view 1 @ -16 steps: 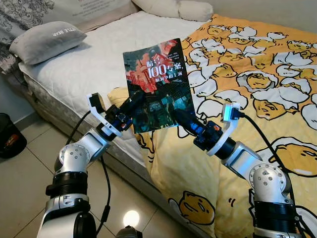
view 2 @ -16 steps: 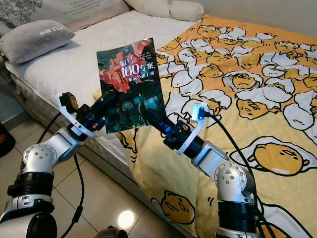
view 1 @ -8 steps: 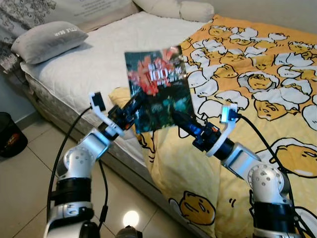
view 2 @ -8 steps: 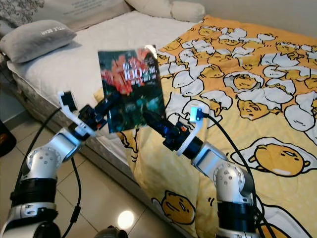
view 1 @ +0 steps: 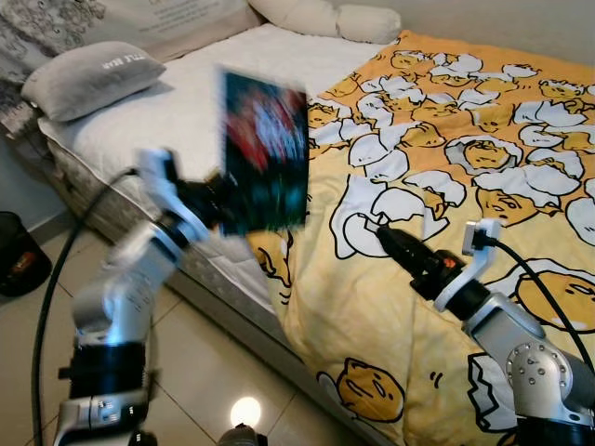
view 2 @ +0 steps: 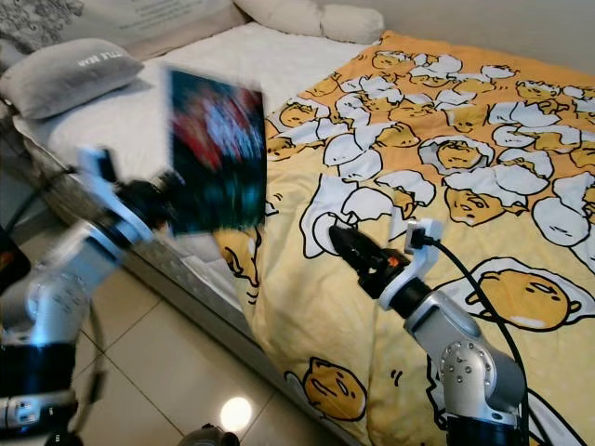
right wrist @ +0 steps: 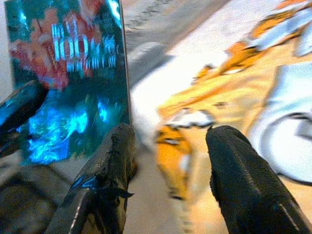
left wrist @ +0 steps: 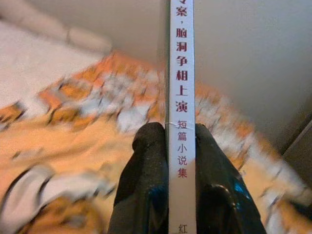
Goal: Clean up the room
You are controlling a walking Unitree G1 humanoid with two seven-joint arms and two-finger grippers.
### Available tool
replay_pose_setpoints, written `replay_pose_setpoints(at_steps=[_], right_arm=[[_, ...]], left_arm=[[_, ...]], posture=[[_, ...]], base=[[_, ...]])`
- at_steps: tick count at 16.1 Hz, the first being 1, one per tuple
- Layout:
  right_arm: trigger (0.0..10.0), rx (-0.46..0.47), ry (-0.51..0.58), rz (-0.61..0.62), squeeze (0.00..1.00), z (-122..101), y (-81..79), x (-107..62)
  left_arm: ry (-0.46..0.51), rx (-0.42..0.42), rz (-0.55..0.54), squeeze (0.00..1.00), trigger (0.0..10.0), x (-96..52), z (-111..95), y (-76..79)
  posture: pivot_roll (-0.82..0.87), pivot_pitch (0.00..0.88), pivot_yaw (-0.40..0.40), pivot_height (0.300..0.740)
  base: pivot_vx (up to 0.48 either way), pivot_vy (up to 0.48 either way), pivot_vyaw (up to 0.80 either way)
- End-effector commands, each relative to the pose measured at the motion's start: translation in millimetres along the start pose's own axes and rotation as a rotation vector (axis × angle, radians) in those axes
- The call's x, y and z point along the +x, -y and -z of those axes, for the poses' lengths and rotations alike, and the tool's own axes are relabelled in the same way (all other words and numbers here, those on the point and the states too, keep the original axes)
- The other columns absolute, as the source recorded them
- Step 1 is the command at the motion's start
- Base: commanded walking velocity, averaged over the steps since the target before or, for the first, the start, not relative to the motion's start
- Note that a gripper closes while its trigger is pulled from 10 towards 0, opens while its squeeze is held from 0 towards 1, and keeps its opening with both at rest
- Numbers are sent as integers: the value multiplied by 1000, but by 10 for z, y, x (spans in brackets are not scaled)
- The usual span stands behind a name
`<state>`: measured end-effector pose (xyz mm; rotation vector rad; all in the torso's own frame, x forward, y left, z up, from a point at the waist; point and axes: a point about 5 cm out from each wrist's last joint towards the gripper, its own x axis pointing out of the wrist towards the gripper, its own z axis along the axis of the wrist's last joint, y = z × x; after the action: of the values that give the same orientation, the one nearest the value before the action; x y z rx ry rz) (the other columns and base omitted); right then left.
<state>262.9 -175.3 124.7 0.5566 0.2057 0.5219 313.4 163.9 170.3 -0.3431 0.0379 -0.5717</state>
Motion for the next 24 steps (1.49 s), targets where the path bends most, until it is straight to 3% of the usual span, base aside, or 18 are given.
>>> replay_pose_setpoints(at_steps=[1,2,4,5,7,14,24], right_arm=[[10000,-76,24,138,0,-50,68,19],[10000,-136,39,262,0,-58,147,25],[10000,-211,34,487,0,-6,271,-2],[10000,-270,29,564,0,61,257,-28],[10000,-264,32,605,0,123,247,-56],[10000,-328,4,674,0,197,295,-43],[10000,-369,-64,584,0,239,249,89]], left_arm=[[-29,149,-88,0,863,-26,-13,-35],[-75,217,-154,0,10000,-52,55,-74],[-94,329,-224,0,10000,-88,114,-64],[-89,366,-254,0,10000,-94,151,-28],[-148,414,-269,0,10000,-98,244,-18],[-159,455,-300,0,10000,-33,314,15],[-184,446,-396,0,10000,-197,406,-66]], posture=[[17,0,76,740],[16,0,73,740],[10,0,80,740],[1,0,89,740],[-14,0,99,740],[-29,0,98,740],[18,0,34,740]], base=[[0,0,0],[0,0,0],[0,0,0],[0,0,0],[0,0,-203],[0,405,-777],[0,475,-751]])
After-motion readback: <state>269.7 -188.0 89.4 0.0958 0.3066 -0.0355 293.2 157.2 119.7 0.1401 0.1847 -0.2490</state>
